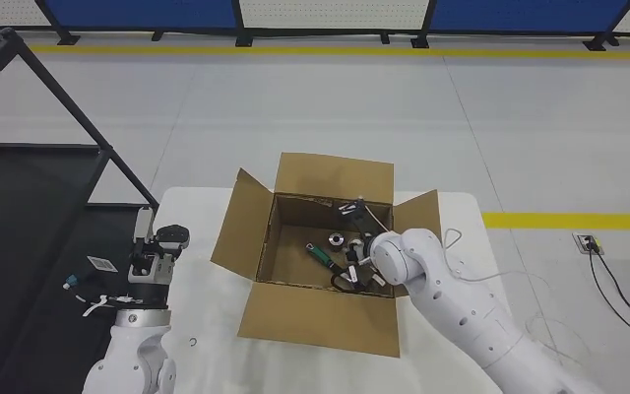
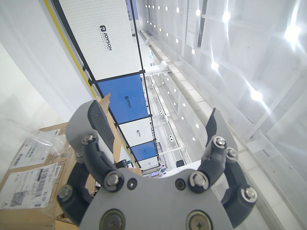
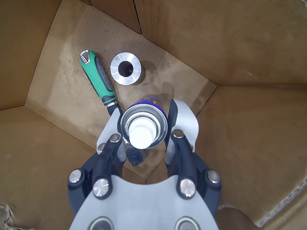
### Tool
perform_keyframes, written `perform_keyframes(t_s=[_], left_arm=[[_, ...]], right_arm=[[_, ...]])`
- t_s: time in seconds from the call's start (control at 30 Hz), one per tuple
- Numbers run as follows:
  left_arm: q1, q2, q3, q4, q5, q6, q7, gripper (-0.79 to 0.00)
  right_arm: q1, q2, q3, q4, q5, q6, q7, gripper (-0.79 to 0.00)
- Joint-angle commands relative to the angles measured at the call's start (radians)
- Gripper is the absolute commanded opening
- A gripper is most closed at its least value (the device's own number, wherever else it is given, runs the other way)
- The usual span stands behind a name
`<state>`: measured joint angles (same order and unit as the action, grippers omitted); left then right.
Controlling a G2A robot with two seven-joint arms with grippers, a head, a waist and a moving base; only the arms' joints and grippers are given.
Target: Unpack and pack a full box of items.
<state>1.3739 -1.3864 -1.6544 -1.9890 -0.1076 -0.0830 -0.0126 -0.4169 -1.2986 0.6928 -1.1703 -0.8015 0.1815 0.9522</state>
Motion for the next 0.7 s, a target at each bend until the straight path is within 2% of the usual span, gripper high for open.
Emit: perform_keyframes(t_s=[0.0, 0.03, 0.3, 0.67], left_arm=[[0.0, 0.0, 0.0, 0.0, 0.0, 0.0, 0.0, 0.0], [0.0, 0.0, 0.0, 0.0, 0.0, 0.0, 0.0, 0.0], [0.0, 0.0, 0.0, 0.0, 0.0, 0.0, 0.0, 0.0], [0.0, 0.0, 0.0, 0.0, 0.0, 0.0, 0.0, 0.0]], right_arm=[[-0.002, -0.002, 0.005, -0.005, -0.003, -0.003, -0.001, -0.748], [-0.005, -0.002, 0.01, -0.012, -0.003, -0.005, -0.003, -0.785], [-0.074, 0.023, 0.103, -0.139, 0.002, -0.038, -0.021, -0.785], [-0.316, 0.093, 0.346, -0.517, -0.013, -0.061, -0.053, -0.785]])
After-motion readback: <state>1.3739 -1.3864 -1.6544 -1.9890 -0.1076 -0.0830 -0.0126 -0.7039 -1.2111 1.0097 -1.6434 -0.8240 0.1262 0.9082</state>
